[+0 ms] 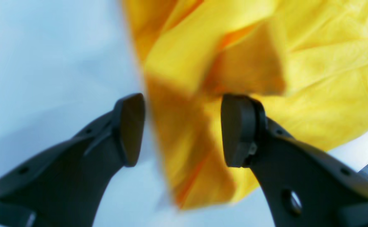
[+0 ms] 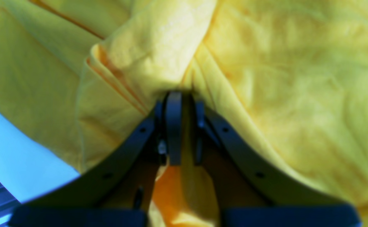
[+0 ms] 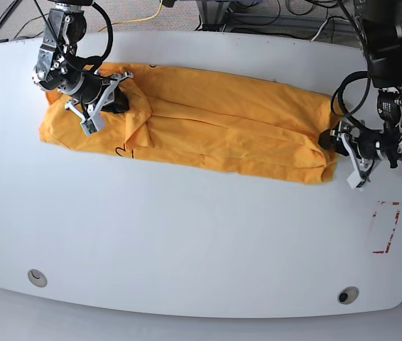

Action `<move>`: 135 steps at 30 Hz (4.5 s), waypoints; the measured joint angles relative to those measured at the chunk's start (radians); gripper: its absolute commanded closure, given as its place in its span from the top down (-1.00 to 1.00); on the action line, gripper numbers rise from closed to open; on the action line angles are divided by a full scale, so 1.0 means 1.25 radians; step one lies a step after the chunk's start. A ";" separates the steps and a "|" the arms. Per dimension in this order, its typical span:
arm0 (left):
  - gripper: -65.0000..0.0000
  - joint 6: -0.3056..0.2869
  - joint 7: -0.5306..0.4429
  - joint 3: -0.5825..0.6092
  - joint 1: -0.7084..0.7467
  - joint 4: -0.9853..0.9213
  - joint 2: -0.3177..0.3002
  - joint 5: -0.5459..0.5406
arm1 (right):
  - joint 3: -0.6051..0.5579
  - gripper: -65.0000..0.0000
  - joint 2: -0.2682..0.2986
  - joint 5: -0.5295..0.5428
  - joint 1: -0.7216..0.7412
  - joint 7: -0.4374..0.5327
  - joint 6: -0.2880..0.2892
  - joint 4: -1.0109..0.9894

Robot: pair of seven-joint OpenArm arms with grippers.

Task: Layout the t-shirt on the table in an organized manner, then fold the t-shirt properly

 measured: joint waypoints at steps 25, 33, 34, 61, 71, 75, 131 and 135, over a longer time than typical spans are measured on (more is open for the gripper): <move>-0.91 0.000 0.023 0.003 0.007 0.005 0.053 -0.016 | 0.000 -0.84 0.000 0.000 0.000 0.000 0.000 0.000; -0.92 0.002 0.049 0.005 0.026 0.085 0.057 0.004 | 0.000 -0.84 0.000 0.000 0.001 0.000 0.000 0.000; -0.92 0.000 0.049 0.006 0.033 0.120 0.057 0.003 | 0.000 -0.84 0.000 0.000 0.004 0.000 0.000 0.000; -0.91 0.000 0.099 0.364 0.067 0.480 0.196 -0.003 | -0.001 -0.84 0.000 0.009 0.029 0.002 0.004 -0.032; -0.91 0.000 0.099 0.381 0.067 0.472 0.283 -0.003 | -0.002 -0.84 0.000 0.009 0.029 0.001 0.004 -0.032; -0.90 0.000 0.099 0.381 0.064 0.426 0.299 -0.002 | -0.002 -0.84 0.000 0.009 0.029 0.001 0.004 -0.032; -0.35 0.000 0.035 0.401 0.018 0.374 0.141 0.015 | -0.002 -0.84 -0.002 0.008 0.028 0.002 0.003 -0.031; -0.46 0.000 0.033 0.465 0.029 0.374 0.174 0.055 | -0.002 -0.84 -0.002 0.009 0.028 0.002 0.004 -0.031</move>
